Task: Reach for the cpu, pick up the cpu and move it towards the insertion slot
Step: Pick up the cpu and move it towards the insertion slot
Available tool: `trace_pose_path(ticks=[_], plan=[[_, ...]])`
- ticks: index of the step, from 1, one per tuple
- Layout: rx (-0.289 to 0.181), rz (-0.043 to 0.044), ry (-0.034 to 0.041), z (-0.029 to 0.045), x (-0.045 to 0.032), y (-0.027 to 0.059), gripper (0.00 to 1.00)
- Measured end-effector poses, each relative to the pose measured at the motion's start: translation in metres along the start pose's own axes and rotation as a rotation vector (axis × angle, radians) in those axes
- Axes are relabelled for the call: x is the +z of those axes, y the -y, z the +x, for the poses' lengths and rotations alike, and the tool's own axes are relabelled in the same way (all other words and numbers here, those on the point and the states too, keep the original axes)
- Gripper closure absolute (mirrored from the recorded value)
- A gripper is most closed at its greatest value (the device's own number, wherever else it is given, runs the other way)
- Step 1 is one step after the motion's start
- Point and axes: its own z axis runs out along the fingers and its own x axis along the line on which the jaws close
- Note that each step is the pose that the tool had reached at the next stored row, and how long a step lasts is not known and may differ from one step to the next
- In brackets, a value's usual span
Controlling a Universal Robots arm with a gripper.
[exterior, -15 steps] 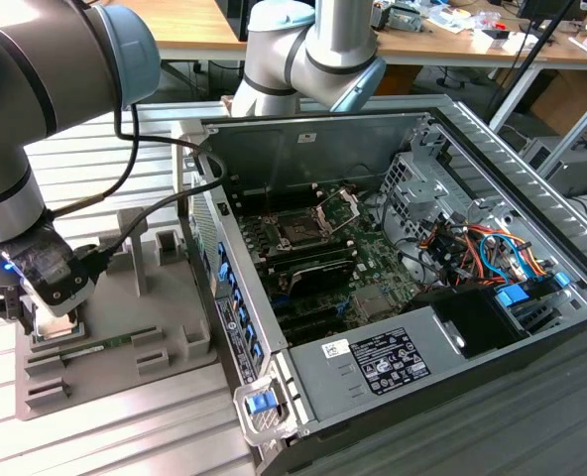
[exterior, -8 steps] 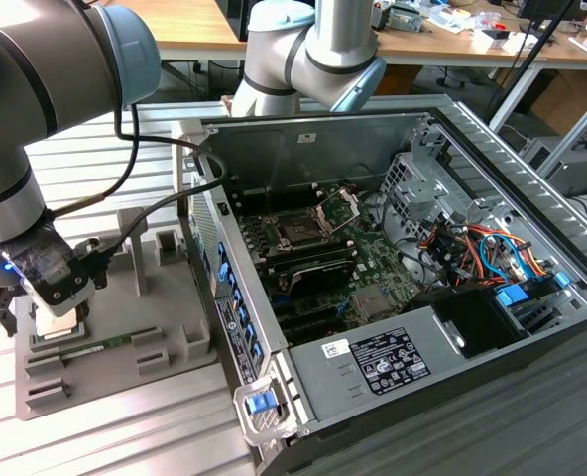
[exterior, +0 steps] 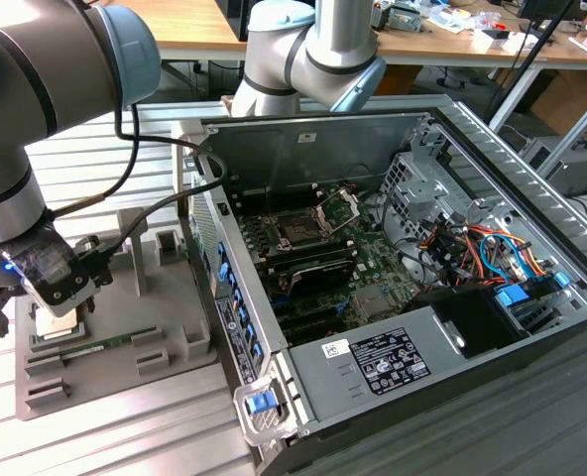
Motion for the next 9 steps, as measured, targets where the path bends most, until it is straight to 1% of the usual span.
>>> trace_pose_path(ticks=[4, 9], plan=[[0.0, -0.0027, 0.0003, -0.0005, 0.0038, 0.0001, 0.07], [0.006, -0.0052, -0.0006, -0.0047, 0.0118, 0.0005, 0.07]])
